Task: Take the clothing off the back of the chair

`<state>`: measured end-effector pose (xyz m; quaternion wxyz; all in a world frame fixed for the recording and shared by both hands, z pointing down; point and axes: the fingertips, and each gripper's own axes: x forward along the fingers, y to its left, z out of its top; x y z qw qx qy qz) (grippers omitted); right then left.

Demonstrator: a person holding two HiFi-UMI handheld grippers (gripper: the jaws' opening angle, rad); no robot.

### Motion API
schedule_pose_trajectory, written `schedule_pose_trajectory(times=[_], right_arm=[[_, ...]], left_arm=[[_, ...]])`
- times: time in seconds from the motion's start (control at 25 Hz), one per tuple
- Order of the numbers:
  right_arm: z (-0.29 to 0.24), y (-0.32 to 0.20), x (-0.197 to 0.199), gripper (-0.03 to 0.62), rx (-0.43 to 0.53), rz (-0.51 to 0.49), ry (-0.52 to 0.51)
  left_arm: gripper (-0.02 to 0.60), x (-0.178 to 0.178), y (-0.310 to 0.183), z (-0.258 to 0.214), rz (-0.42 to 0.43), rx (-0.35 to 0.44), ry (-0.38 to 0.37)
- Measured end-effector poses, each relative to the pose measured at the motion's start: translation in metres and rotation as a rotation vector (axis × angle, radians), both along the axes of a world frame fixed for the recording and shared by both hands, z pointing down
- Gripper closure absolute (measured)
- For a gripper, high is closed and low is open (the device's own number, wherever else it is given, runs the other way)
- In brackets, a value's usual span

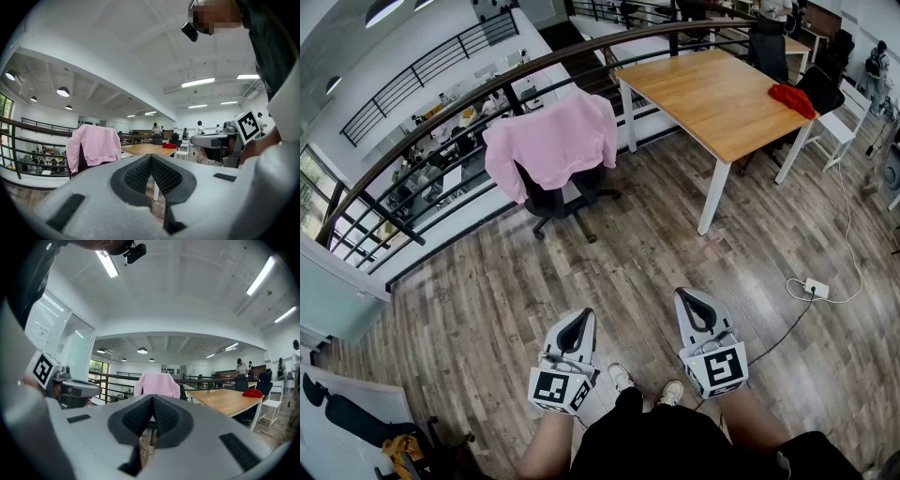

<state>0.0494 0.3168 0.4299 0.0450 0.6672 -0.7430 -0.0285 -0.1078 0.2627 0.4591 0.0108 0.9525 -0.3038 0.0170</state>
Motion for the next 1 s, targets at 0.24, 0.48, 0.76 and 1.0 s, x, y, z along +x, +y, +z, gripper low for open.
schedule_pose_trajectory(times=[0.24,0.48,0.76,1.0], right_arm=[[0.003,-0.002,-0.008,0.591,-0.017,0.006,0.01],[0.007,-0.017,-0.01,0.591,-0.023,0.006,0.011],[0.014,-0.047,-0.014,0.589,-0.035,0.012,-0.027],[0.011,-0.088,-0.035,0.589,-0.034,-0.009,-0.004]], left_arm=[[0.565,-0.007,-0.004,0.004,0.009,0.0,-0.013],[0.565,-0.007,-0.017,0.008,0.016,-0.003,-0.026],[0.565,-0.012,-0.042,0.018,0.023,-0.014,-0.035],[0.565,-0.028,-0.084,0.016,0.034,-0.007,-0.028]])
